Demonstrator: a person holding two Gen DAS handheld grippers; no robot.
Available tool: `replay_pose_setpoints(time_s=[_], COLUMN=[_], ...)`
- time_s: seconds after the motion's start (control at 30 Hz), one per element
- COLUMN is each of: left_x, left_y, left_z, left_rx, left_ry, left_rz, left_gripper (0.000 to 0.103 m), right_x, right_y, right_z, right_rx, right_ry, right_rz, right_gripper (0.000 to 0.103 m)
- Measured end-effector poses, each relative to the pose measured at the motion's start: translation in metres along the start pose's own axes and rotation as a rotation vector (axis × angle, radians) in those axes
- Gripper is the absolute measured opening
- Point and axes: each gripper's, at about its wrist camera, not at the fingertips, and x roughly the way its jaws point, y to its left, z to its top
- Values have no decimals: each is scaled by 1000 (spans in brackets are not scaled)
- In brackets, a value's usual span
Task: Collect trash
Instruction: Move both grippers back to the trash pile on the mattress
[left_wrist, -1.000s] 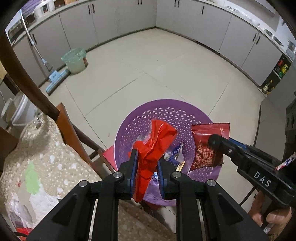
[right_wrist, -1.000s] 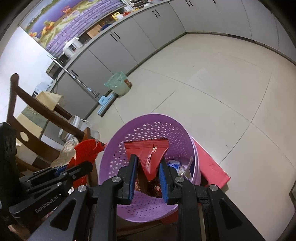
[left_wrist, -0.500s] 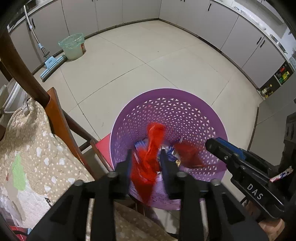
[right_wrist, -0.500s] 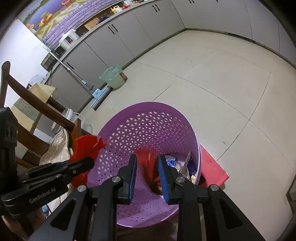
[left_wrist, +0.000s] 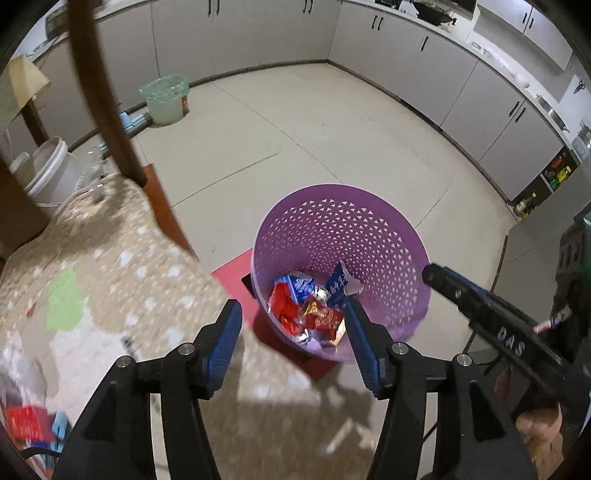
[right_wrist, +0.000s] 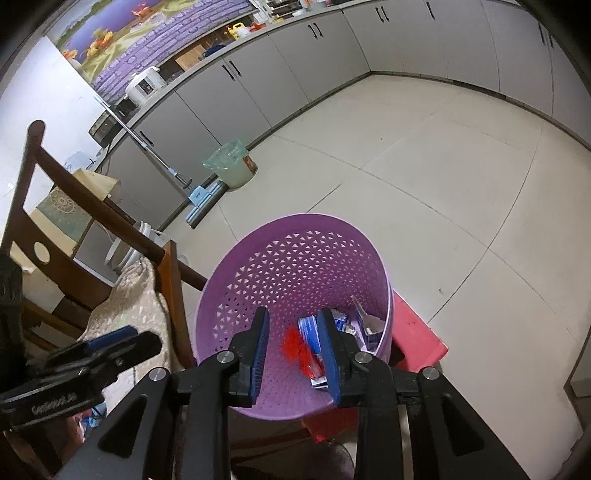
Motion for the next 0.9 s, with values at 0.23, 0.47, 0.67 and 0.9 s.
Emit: replay_pose_setpoints(time_s=[0.23, 0.47, 0.67, 0.9], left_x=[-53, -95, -128, -156], left_y=[13, 58, 135, 232], left_z=[-48, -106, -155, -212], left_rx=[-11, -53, -234, -460], left_ry=[-67, -93, -128, -152], left_rz=[5, 66, 146, 259], left_gripper=[68, 69, 69, 69], right_x=[-23, -38, -31, -7], right_y=[20, 70, 134, 214], right_z=[-10, -27, -46, -71], right_rx=[-23, -149, -279, -413], right_ry=[-12, 3, 47, 127], right_rz=[12, 30, 67, 133], right_gripper=[36, 45, 52, 53])
